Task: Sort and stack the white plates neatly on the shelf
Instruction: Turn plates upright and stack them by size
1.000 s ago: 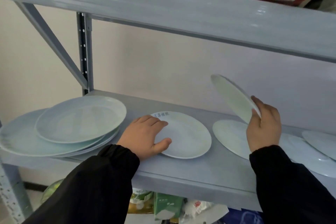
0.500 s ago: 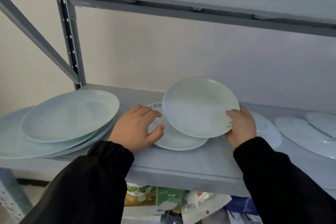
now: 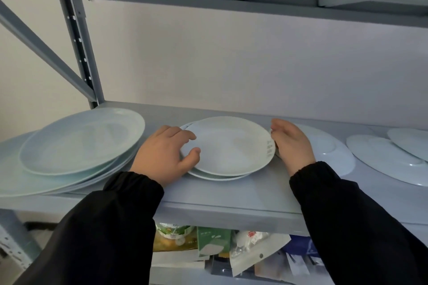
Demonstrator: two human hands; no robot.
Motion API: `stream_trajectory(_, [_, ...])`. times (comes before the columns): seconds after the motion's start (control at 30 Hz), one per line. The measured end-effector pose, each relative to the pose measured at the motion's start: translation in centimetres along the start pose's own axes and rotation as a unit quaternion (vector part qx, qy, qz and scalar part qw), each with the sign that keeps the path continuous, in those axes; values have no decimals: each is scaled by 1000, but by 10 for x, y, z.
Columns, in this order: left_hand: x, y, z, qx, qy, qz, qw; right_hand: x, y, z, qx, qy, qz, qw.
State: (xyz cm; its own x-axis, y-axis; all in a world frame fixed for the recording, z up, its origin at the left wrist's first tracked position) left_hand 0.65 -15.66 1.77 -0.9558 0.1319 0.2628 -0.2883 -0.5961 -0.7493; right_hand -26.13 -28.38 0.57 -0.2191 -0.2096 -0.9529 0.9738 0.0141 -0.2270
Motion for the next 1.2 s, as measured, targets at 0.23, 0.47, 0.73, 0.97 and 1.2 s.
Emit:
stream_trajectory(0.23, [-4,2,0,-11,-2,3,1000,-11,2,-5,3,-48,-16,999])
stream_trajectory(0.47, [-2,-2,0,-12,-3,3,1000,-14,4,-7,-15,-76,-58,995])
stream_trajectory(0.73, [-1,-2,1,-16,0,4,1000,-17,-3,-11,-14,-117,-107,987])
stream_trajectory(0.97, [0,-3,0,-14,-3,7,1000,-2,-45,-8,-15,-129,-244,961])
stream_trajectory(1.2, [-2,0,0,-16,-1,9,1000,14,-64,-3,-52,-87,-424,900])
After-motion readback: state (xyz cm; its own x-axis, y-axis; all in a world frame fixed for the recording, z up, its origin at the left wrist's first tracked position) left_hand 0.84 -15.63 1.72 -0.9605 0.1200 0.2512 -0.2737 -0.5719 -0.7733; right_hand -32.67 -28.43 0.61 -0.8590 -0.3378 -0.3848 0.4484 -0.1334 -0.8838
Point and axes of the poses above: each hand's wrist, its own z-axis towards the middle knuckle, its own y-axis out of the palm, x = y × z, the point moved 6 cm from there along z, towards the middle knuckle
